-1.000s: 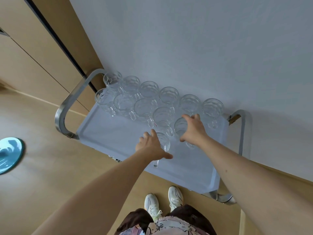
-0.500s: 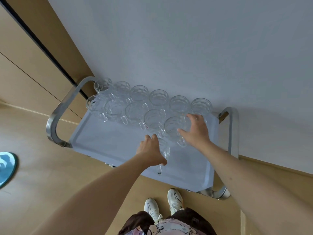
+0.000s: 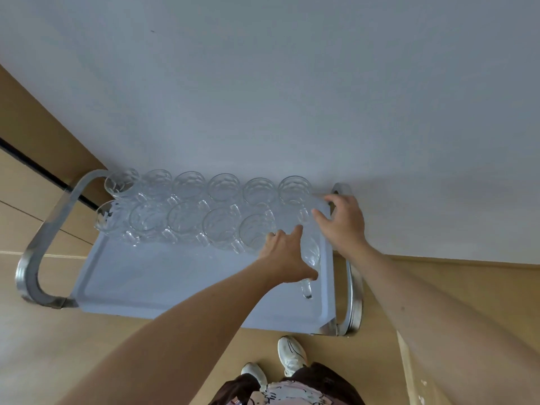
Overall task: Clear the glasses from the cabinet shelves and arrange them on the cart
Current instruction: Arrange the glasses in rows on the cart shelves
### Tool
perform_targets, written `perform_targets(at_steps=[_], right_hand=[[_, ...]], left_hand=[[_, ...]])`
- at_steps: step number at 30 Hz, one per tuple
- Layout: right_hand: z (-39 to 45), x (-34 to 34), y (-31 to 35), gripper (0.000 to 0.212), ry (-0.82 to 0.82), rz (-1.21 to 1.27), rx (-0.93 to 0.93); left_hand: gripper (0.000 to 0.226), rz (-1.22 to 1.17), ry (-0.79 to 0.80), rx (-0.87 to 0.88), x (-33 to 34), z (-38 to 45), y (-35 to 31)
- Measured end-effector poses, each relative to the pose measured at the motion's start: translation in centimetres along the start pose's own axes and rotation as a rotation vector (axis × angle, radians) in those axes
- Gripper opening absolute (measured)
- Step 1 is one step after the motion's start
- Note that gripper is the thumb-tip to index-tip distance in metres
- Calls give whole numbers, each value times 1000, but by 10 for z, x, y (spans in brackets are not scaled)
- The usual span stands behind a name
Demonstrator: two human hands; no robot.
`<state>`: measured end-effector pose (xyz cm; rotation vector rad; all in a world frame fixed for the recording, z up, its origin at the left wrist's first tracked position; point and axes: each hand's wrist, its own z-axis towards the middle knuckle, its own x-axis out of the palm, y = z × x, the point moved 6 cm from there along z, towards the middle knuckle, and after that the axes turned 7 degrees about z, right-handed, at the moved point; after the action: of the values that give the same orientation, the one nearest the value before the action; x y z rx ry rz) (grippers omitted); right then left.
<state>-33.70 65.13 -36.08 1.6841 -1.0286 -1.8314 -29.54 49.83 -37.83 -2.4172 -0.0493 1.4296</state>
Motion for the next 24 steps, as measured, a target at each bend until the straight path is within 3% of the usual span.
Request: perform_targets(at_steps=[7, 24], right_hand=[[0, -7, -10, 42, -28, 8, 32], [16, -3, -17, 40, 53, -152, -73]], left_hand=[[78, 108, -88, 22, -11, 36, -11], [90, 403, -143, -259, 1, 82, -5]])
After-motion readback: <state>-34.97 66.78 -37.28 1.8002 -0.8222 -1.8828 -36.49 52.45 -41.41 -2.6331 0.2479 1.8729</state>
